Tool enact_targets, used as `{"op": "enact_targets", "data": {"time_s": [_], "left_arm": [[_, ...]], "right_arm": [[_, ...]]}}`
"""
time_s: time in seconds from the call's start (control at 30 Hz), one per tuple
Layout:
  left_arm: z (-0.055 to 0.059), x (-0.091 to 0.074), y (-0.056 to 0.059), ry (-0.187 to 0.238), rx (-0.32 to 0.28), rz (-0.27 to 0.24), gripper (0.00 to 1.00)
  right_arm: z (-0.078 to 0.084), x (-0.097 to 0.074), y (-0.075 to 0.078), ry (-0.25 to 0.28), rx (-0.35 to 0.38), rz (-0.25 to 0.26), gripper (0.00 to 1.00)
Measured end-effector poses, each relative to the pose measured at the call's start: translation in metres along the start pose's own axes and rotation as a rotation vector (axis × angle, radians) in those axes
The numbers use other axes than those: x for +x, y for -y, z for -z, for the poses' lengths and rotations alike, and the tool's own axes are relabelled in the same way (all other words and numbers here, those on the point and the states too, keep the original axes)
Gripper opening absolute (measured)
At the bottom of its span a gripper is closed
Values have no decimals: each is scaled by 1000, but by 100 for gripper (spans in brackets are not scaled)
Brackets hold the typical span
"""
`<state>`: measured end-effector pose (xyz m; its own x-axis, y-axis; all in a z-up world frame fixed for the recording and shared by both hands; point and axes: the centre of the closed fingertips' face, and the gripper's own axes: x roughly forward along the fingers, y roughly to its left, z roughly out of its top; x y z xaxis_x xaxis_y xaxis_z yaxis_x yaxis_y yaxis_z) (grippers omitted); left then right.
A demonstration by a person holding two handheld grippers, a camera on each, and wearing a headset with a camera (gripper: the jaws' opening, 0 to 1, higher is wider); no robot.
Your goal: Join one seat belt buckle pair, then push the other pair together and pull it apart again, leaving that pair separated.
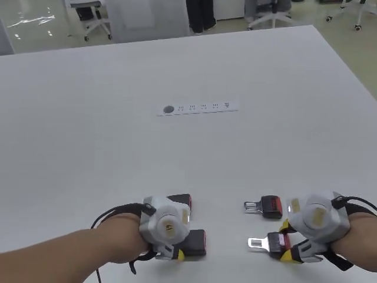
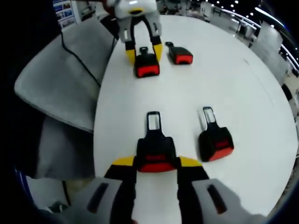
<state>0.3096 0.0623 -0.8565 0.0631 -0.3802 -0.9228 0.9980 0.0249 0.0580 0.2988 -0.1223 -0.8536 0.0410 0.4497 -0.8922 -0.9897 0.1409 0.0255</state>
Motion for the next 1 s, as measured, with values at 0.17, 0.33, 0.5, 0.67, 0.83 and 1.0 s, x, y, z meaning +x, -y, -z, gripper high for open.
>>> {"op": "enact_targets", "data": {"time_s": [0.17,0.33,0.5,0.67,0.83,1.0], "left_arm": [[0,0,0,-7,6,0,33],[0,1,0,-21,11,4,33],[0,0,1,-28,13,3,33],[0,0,2,-27,13,-1,32],[1,0,2,-32,16,-1,32],[1,0,2,-32,15,-1,32]], "right_arm": [[-26,13,-3,30,11,0,33],[-53,27,-7,44,-5,-2,33],[-67,34,-8,35,-26,-1,33],[-73,37,-7,22,-31,-2,33],[-76,40,-8,16,-48,-5,33],[-76,40,-7,20,-41,-6,33]]}}
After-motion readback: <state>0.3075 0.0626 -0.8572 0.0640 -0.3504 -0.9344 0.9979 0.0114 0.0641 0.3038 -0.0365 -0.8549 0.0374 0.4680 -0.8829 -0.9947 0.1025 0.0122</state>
